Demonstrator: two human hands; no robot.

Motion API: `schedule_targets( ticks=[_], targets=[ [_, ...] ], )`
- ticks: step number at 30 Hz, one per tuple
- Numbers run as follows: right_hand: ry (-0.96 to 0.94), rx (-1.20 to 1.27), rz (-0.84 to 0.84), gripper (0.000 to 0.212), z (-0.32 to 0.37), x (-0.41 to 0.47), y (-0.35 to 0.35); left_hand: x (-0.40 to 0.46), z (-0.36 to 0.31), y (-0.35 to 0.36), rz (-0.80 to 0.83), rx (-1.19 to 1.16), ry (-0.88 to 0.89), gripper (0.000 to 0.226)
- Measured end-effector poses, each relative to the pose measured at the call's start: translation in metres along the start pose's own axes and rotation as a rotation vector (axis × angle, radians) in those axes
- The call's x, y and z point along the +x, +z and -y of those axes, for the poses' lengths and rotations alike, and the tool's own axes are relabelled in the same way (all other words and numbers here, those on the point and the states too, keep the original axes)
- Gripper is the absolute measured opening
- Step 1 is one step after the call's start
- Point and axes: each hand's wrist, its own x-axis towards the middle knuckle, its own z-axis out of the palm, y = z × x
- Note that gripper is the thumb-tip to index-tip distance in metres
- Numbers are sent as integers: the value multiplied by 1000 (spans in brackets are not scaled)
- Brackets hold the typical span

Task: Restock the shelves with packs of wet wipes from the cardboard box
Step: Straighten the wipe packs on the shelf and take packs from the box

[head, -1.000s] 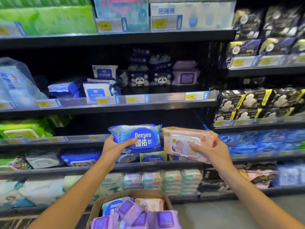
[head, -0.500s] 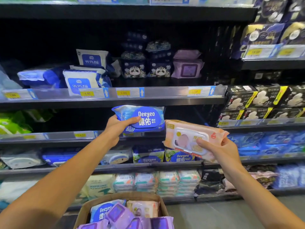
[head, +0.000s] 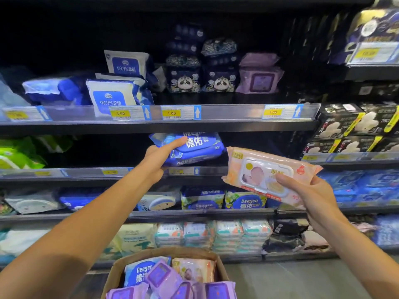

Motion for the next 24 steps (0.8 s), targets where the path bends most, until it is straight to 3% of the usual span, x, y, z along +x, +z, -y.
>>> schedule_targets(
  ticks=[6,13,17,20,24],
  targets=[
    [27,14,22,54,1,3,4,31,-9,1,-72,98,57,60],
    [59,108,57,54,7,10,8,46,-1,-3,37,458,97,63],
    [105,158,77,61,8,25,11,53,-5,-22,20,627,120,86],
    [123,187,98,81,12,39,19,51,0,-30,-16,649,177,70],
    [129,180,130,72,16,53,29,57,14,-30,-53,631,281,70]
  ],
)
